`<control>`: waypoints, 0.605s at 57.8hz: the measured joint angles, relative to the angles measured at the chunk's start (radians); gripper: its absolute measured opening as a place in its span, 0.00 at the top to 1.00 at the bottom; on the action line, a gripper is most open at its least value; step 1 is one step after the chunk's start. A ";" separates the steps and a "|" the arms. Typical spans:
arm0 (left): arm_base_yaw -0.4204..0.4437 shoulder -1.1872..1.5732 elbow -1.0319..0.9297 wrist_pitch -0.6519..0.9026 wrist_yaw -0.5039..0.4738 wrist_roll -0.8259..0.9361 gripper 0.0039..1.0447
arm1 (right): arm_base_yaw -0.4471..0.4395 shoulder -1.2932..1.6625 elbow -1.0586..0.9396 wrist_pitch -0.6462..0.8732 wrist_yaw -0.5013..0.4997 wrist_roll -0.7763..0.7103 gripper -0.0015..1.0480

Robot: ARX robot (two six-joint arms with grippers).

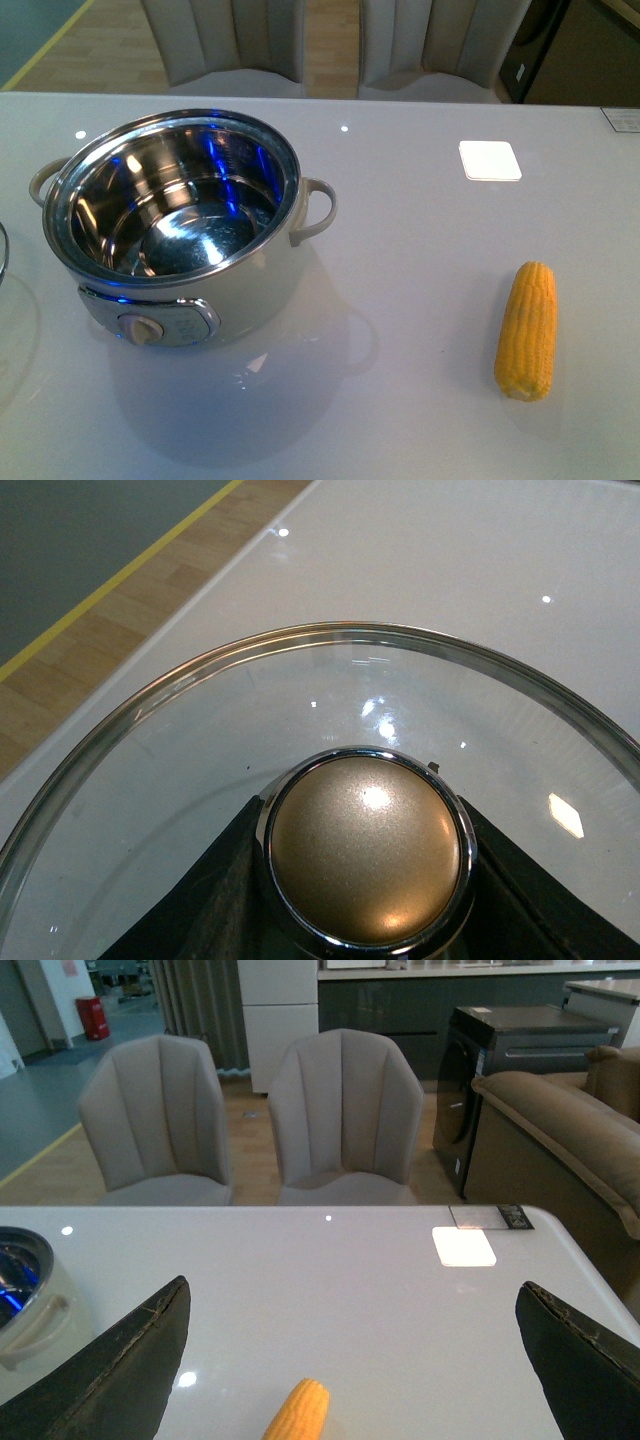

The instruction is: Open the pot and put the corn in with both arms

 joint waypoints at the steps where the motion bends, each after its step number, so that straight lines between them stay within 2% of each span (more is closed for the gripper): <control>1: 0.000 0.003 0.000 0.000 0.000 0.000 0.57 | 0.000 0.000 0.000 0.000 0.000 0.000 0.09; 35: 0.000 0.155 0.057 0.005 0.005 0.000 0.57 | 0.000 0.000 0.000 0.000 0.000 0.000 0.09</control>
